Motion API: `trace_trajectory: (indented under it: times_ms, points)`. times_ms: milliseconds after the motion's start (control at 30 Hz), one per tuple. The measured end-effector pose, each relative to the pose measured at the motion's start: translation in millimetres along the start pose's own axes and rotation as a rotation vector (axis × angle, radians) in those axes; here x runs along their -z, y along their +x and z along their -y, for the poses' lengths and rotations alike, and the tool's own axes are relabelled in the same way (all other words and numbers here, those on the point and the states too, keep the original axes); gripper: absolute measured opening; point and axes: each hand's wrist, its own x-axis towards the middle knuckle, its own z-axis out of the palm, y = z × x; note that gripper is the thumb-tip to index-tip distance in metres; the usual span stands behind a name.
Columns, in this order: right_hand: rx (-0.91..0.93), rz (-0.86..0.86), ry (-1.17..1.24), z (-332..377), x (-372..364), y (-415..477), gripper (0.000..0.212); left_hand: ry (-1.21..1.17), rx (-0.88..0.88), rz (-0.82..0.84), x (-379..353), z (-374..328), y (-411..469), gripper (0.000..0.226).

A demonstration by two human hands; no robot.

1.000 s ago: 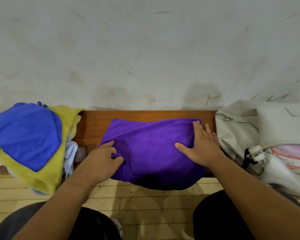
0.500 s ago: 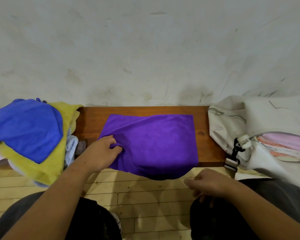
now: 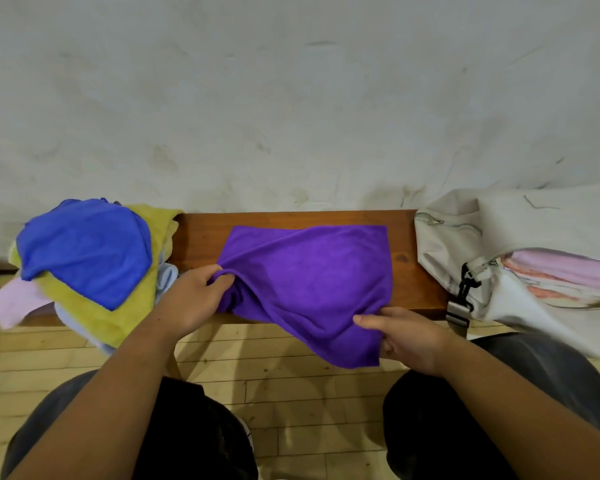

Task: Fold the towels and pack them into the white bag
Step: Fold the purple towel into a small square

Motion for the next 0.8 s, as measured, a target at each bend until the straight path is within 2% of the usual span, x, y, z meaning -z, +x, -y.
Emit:
trace_trajectory:
  times_ms: [100, 233, 300, 400, 467, 567, 700, 767, 800]
  points:
    - [-0.002, -0.085, 0.143, 7.0, 2.5, -8.0, 0.023, 0.007, 0.041, -0.045, 3.9, 8.2, 0.0, 0.037]
    - [0.061, -0.265, 0.263, 10.3, 13.3, -9.3, 0.026, 0.035, 0.039, -0.040, 3.3, 10.6, 0.3, 0.034]
    - [0.143, -0.301, 0.343, 14.1, 16.6, -12.4, 0.027, 0.066, 0.031, -0.048, 1.1, 8.8, 2.2, 0.032]
    - [0.293, -0.345, 0.468, 21.4, 25.0, -19.6, 0.042, 0.131, 0.023, -0.040, -3.4, 6.6, 5.5, 0.033]
    - [0.338, -0.350, 0.483, 25.7, 31.8, -22.9, 0.030, 0.142, 0.017, 0.012, -7.2, 6.6, 7.2, 0.036]
    - [0.335, -0.314, 0.417, 32.3, 43.1, -25.4, 0.020, 0.189, -0.013, 0.011, -11.4, 5.7, 9.5, 0.039]
    - [0.315, -0.123, 0.249, 48.4, 51.4, -26.6, 0.050, 0.149, -0.093, -0.088, -14.6, -2.3, 18.8, 0.033]
    - [0.293, -0.121, 0.081, 58.4, 53.2, -25.5, 0.055, 0.045, -0.090, -0.075, -16.6, -8.2, 24.0, 0.026]
    - [0.290, -0.178, -0.079, 63.4, 53.8, -24.3, 0.053, 0.013, -0.087, -0.058, -17.7, -10.2, 26.5, 0.023]
